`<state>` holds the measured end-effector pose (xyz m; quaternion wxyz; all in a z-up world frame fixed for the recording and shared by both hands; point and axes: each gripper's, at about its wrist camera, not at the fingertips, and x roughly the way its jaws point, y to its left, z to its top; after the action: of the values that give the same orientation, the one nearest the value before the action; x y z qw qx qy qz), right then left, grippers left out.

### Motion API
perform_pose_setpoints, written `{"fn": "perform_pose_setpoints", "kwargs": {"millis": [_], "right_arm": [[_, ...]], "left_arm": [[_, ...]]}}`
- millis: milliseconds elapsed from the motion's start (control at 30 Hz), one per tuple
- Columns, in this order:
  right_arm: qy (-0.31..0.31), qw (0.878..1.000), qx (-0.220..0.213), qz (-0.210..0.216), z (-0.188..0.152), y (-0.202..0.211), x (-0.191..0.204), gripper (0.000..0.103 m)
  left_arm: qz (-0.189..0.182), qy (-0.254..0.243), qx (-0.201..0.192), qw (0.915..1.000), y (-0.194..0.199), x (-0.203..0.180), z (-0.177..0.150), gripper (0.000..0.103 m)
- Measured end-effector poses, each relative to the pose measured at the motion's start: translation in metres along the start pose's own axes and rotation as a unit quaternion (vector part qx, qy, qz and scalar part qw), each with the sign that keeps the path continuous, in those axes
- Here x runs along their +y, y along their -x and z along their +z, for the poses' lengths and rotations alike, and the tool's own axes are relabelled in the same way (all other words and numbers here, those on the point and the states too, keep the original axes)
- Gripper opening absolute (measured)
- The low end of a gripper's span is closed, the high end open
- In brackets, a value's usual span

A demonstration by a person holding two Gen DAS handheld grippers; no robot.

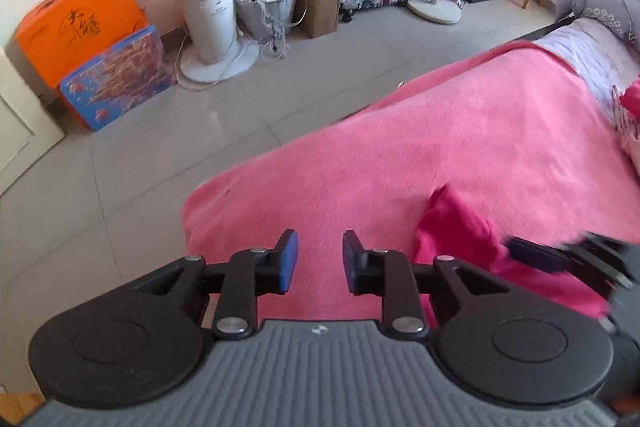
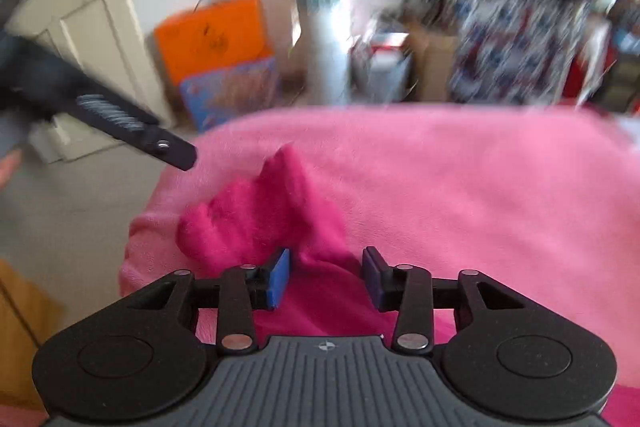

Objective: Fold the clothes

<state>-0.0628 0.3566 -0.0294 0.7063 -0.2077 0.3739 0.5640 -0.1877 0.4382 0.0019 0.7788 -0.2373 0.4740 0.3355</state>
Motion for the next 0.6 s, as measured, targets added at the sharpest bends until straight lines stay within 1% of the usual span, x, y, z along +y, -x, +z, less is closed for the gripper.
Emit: {"fn": "perform_pose_setpoints", "kwargs": {"millis": [33, 100, 133, 200, 267, 300, 333, 367, 400, 433, 467, 500, 533, 600], "right_arm": [[0.001, 1.000, -0.012, -0.004, 0.004, 0.000, 0.000, 0.011], [0.003, 0.999, -0.036, -0.013, 0.011, 0.001, 0.001, 0.009], [0.006, 0.998, -0.055, -0.029, 0.016, 0.004, 0.002, 0.009], [0.010, 0.995, -0.087, -0.041, 0.024, 0.001, 0.005, 0.009], [0.019, 0.995, -0.087, -0.042, 0.030, -0.012, 0.008, 0.017], [0.021, 0.995, -0.085, -0.041, 0.031, -0.014, 0.008, 0.033], [0.022, 0.996, -0.083, -0.040, 0.031, -0.017, 0.007, 0.036], [0.024, 0.996, -0.081, -0.038, 0.032, -0.020, 0.007, 0.035], [0.024, 0.996, -0.079, -0.036, 0.033, -0.022, 0.007, 0.043], [0.001, 0.995, -0.094, -0.024, 0.032, -0.009, 0.001, 0.058], [-0.028, 0.993, -0.112, -0.014, 0.031, 0.004, -0.006, 0.064], [-0.053, 0.990, -0.128, -0.016, 0.027, 0.021, -0.013, 0.068], [-0.075, 0.987, -0.138, -0.027, 0.020, 0.038, -0.021, 0.068], [-0.117, 0.981, -0.143, -0.065, 0.001, 0.072, -0.039, 0.068]], "left_arm": [[0.001, 0.002, 0.003, 1.0000, 0.001, 0.003, -0.003, 0.031], [0.004, 0.007, 0.008, 0.9999, 0.004, 0.008, -0.010, 0.031], [0.006, 0.010, 0.010, 0.9999, 0.005, 0.010, -0.013, 0.032], [0.010, 0.015, 0.014, 0.9997, 0.006, 0.014, -0.019, 0.037], [0.014, 0.021, 0.019, 0.9995, 0.006, 0.017, -0.025, 0.037], [0.014, 0.022, 0.022, 0.9994, 0.005, 0.017, -0.027, 0.037], [0.014, 0.024, 0.025, 0.9993, 0.004, 0.017, -0.028, 0.037], [0.015, 0.025, 0.028, 0.9992, 0.004, 0.016, -0.030, 0.037], [0.015, 0.023, 0.026, 0.9993, 0.004, 0.015, -0.032, 0.037], [0.015, 0.020, 0.025, 0.9994, 0.004, 0.013, -0.033, 0.037], [0.017, 0.015, 0.024, 0.9995, 0.003, 0.010, -0.033, 0.038], [0.018, 0.010, 0.023, 0.9995, 0.003, 0.007, -0.033, 0.038], [0.016, 0.004, 0.021, 0.9996, 0.002, 0.003, -0.033, 0.038], [0.009, -0.009, 0.015, 0.9998, 0.002, -0.007, -0.031, 0.038]]}}
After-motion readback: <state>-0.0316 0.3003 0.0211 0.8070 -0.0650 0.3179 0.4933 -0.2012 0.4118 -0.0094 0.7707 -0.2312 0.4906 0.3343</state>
